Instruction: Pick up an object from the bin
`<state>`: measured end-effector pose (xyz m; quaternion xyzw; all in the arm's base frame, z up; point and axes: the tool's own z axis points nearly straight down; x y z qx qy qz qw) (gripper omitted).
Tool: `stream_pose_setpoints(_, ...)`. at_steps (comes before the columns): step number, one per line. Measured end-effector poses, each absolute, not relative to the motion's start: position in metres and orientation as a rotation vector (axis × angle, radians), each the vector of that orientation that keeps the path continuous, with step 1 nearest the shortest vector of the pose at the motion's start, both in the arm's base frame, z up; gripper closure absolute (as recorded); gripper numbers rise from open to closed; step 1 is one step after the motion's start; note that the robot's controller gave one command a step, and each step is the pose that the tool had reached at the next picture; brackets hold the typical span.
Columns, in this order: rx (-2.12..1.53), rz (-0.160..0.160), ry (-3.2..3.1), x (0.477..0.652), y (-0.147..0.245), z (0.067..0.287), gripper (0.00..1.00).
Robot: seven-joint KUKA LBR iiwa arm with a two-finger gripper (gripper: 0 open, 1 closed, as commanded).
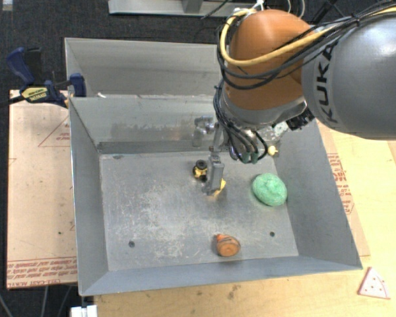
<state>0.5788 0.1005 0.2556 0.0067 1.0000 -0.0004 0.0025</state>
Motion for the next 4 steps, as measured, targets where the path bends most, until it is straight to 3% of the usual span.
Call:
stream_pose_setpoints(1, -0.156, 0.002, 3.133, 0.606, 0.084, 0.247, 0.00)
stream_pose_setpoints(2, -0.110, 0.001, 3.135, 0.595, 0.045, 0.210, 0.00)
stream_pose_setpoints(4, -0.484, 0.002, 3.100, 0.630, 0.030, 0.157, 0.00)
